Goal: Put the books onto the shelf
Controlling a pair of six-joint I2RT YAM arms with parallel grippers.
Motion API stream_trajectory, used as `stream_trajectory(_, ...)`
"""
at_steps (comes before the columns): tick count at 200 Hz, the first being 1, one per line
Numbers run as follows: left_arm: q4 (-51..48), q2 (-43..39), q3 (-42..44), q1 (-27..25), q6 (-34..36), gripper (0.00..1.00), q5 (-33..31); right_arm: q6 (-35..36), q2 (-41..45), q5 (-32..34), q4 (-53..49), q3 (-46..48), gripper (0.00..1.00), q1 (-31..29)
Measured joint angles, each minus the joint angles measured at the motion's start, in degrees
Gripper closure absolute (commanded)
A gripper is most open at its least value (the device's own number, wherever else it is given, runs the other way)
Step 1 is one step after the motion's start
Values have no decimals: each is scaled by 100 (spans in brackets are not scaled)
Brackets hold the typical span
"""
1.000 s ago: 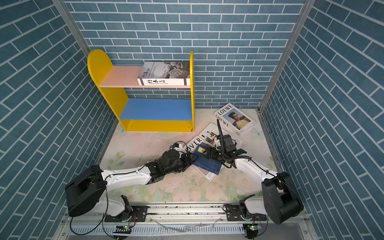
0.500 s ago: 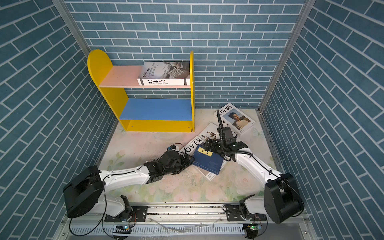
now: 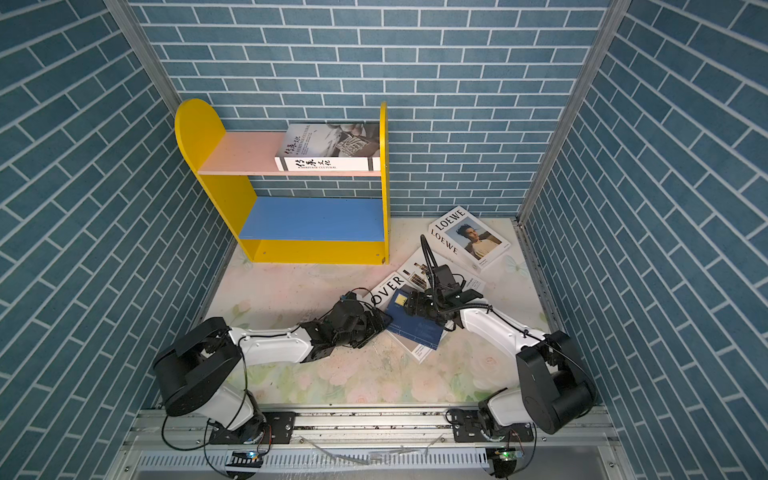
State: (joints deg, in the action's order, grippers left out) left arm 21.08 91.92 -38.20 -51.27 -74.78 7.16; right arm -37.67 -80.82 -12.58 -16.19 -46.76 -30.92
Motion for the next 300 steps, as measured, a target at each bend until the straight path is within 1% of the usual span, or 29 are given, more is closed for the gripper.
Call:
stream_trajectory(19,289,203,-22,9,-79,20,98,0,-72,-2,138,-11,16,-52)
stream_trajectory(37,531,334,-37,9,-133,25,199,2,-125,-9,256,-11,16,-101)
stream_trajectory(68,625,367,-37,15,-221,34,247,0,-203,-7,435,-11,17,-144)
stream_trajectory(78,656,365,-42,15,-232,35,258,0,-229,-9,496,-11,17,-146)
stream_trajectory(104,625,308,-94,13,-173,36,254,0,-289,-24,625,-11,17,-149)
stream_trajectory(147,485,33,-326,17,232,35,140,-11,-396,-57,826,-35,17,-155)
stream_trajectory(183,439,-11,-330,46,365,35,33,-2,-431,-118,863,-79,17,-144)
stream_trajectory(229,518,-313,-249,151,468,34,-90,66,-555,-304,413,-415,18,-157)
stream_trajectory(272,732,-323,-238,271,640,34,-111,98,-614,-533,247,-560,17,-166)
stream_trajectory(300,807,-319,-238,299,708,34,-101,111,-619,-745,-39,-883,17,-166)
